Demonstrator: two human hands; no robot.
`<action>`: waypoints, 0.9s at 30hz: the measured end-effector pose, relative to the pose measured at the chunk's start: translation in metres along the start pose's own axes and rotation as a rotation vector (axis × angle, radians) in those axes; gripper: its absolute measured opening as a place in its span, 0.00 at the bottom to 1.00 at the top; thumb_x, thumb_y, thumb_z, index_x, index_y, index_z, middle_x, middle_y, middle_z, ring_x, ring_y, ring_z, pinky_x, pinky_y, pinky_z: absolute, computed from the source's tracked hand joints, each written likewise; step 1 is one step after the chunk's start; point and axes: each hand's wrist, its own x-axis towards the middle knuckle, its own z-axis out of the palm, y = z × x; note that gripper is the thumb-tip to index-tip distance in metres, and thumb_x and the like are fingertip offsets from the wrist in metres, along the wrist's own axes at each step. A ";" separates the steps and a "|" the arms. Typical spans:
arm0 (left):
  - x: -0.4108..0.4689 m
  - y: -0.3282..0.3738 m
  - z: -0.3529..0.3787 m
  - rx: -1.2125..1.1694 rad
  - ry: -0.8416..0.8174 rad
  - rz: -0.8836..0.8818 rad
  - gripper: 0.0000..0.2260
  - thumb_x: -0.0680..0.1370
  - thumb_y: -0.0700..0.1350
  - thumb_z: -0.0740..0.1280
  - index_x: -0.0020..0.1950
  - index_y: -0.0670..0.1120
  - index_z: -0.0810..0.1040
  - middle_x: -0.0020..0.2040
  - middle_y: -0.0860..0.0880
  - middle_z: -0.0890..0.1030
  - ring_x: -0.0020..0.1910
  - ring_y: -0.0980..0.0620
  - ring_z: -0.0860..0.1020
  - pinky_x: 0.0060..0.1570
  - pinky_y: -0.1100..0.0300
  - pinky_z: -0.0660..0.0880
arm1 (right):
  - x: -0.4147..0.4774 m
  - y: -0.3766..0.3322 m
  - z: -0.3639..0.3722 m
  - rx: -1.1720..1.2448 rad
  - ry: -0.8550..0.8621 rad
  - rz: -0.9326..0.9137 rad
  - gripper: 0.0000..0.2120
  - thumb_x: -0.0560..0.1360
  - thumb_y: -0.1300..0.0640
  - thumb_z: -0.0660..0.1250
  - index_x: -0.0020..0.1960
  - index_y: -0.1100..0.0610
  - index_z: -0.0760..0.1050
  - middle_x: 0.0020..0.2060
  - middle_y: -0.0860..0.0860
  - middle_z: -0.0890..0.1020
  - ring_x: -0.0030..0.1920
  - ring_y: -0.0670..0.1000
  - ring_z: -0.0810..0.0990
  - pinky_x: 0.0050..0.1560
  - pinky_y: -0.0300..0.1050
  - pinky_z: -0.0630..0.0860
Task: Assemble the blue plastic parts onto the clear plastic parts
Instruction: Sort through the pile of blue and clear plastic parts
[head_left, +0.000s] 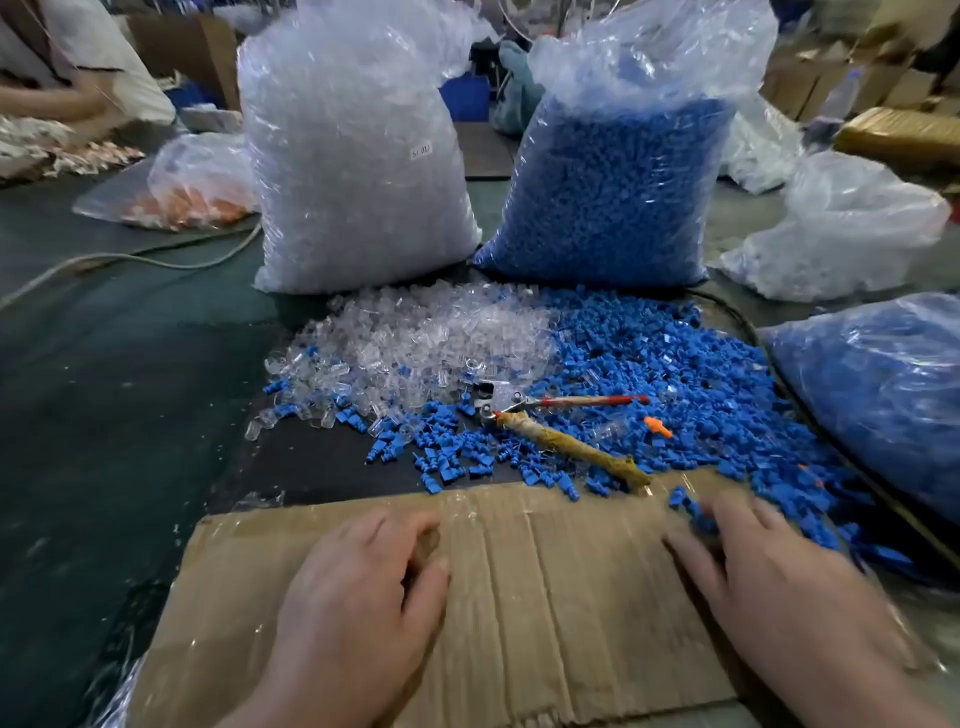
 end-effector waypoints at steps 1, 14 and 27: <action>0.001 0.000 0.000 -0.016 0.006 0.020 0.12 0.71 0.53 0.72 0.52 0.53 0.84 0.38 0.60 0.77 0.39 0.55 0.80 0.40 0.58 0.78 | 0.009 -0.003 0.000 0.038 0.058 -0.017 0.18 0.72 0.32 0.51 0.47 0.45 0.66 0.34 0.43 0.72 0.22 0.46 0.69 0.22 0.40 0.51; 0.025 -0.017 -0.021 -0.024 -0.152 -0.152 0.13 0.77 0.60 0.65 0.59 0.60 0.77 0.48 0.65 0.75 0.48 0.63 0.75 0.50 0.61 0.75 | -0.014 0.014 -0.014 0.238 0.203 0.169 0.24 0.72 0.32 0.61 0.53 0.52 0.77 0.49 0.51 0.76 0.49 0.60 0.78 0.48 0.57 0.76; 0.139 -0.072 -0.014 0.108 -0.048 -0.313 0.45 0.71 0.74 0.50 0.82 0.51 0.56 0.83 0.47 0.54 0.80 0.45 0.55 0.77 0.45 0.58 | 0.020 -0.078 -0.030 0.139 -0.217 -0.253 0.36 0.43 0.31 0.80 0.45 0.50 0.85 0.47 0.53 0.85 0.45 0.57 0.86 0.37 0.53 0.81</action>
